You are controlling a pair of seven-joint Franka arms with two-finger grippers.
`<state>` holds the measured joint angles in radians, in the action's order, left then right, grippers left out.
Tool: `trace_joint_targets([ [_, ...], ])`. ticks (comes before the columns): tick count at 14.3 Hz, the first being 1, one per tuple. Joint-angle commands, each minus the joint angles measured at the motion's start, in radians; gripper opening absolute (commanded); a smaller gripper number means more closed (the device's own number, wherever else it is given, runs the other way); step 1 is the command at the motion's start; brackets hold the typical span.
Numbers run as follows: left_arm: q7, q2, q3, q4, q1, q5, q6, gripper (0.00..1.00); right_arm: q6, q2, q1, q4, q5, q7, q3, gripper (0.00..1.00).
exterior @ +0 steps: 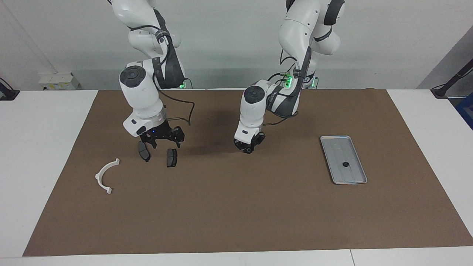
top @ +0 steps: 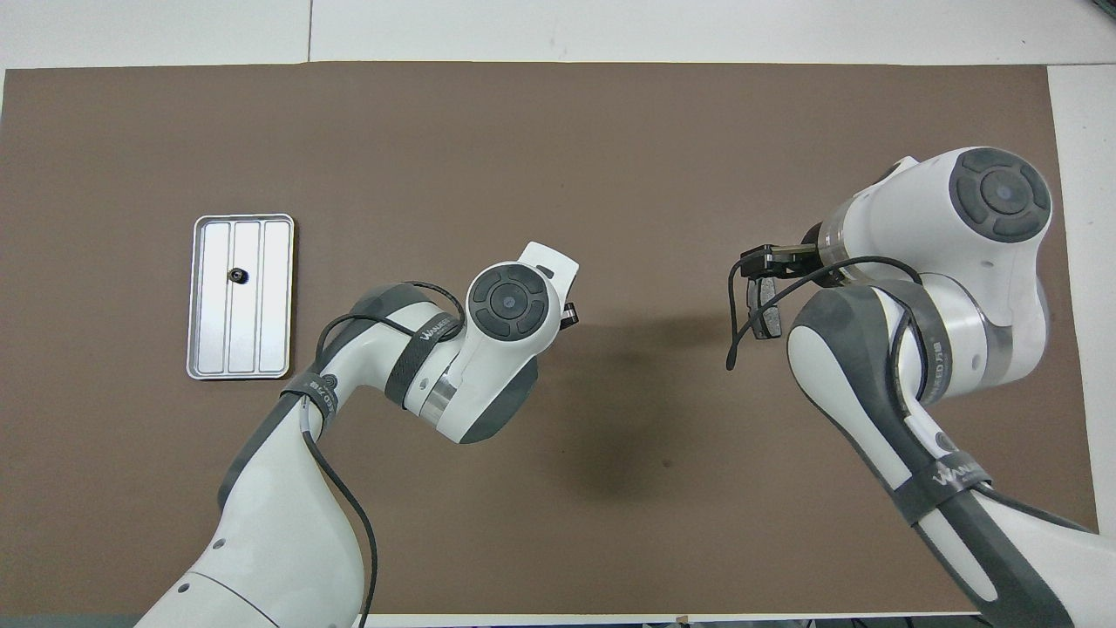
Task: Place bearing gear from tray to pile
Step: 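Set the bearing down at the center and withdraw the left gripper to the tray, then grasp the centered bearing with the right gripper while the left gripper reaches the tray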
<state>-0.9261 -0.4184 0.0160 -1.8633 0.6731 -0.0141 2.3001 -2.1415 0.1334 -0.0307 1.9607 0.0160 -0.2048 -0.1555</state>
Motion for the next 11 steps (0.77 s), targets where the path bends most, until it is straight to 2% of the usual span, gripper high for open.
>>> trace_joint_targets([
  [1, 0.022, 0.074, -0.014, -0.001, -0.004, -0.020, -0.106, 1.00, 0.005, -0.001, 0.009, 0.001, 0.012, 0.013, -0.007, 1.00],
  [4, 0.200, 0.261, -0.014, 0.009, -0.114, -0.015, -0.270, 1.00, 0.003, -0.001, -0.003, -0.003, 0.012, 0.001, -0.007, 1.00],
  [6, 0.361, 0.331, -0.018, 0.035, -0.238, -0.007, -0.361, 1.00, 0.000, 0.000, -0.044, -0.011, 0.010, -0.074, -0.009, 1.00],
  [8, 0.627, 0.348, -0.019, 0.059, -0.427, 0.032, -0.450, 1.00, -0.005, 0.002, -0.122, -0.026, 0.009, -0.242, -0.007, 1.00],
  [10, 0.925, 0.362, -0.022, 0.038, -0.592, 0.068, -0.446, 1.00, -0.008, 0.003, -0.208, -0.043, 0.009, -0.422, -0.007, 1.00],
  [11, 1.013, 0.356, -0.024, 0.026, -0.660, 0.069, -0.421, 0.99, -0.003, 0.029, -0.253, -0.069, 0.007, -0.518, -0.007, 1.00],
])
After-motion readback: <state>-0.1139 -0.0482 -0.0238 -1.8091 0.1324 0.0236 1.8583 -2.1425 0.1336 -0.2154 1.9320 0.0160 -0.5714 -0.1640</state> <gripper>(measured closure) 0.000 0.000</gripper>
